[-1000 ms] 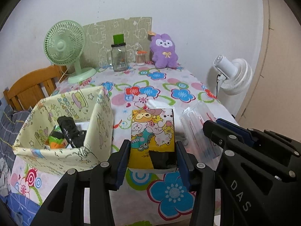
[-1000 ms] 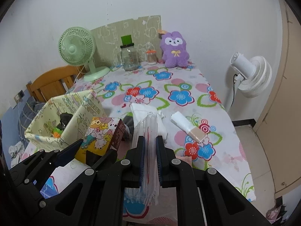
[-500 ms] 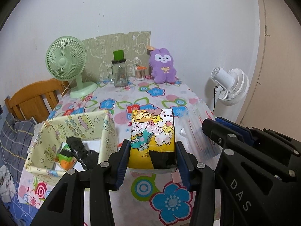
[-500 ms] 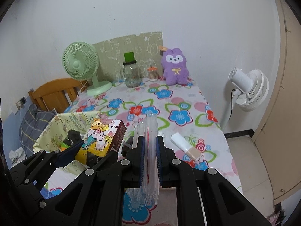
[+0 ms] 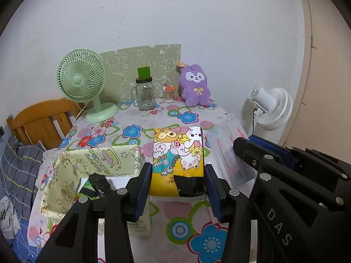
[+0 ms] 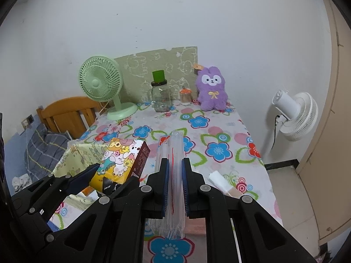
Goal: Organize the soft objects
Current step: 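Carry the yellow pack and straw pack with both tools over the fabric box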
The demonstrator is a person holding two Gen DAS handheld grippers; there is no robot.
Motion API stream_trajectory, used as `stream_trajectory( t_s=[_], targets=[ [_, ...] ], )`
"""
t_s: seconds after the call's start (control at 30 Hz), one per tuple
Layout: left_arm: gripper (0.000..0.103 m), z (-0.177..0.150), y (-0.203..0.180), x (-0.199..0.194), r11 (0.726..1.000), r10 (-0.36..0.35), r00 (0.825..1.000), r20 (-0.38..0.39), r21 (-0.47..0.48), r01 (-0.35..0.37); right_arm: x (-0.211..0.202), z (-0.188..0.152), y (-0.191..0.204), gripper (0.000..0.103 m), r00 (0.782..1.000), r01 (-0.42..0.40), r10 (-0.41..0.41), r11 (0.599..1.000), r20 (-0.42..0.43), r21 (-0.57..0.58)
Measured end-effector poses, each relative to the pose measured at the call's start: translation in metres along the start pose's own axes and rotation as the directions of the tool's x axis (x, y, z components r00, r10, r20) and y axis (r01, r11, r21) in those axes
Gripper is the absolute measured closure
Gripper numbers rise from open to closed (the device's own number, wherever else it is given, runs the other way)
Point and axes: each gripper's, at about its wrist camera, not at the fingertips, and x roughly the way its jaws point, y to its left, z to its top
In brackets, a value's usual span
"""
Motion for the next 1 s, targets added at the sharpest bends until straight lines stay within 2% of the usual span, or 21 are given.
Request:
stream_trajectory(
  t_s=[1.0],
  targets=[
    [0.054,0.009,0.099,0.011,0.995,0.074,0.997,-0.014,-0.066,-0.074,0.052,0.027,0.089,0.089,0.991,-0.132,0.13,0.989,-0.031,-0.072]
  ],
)
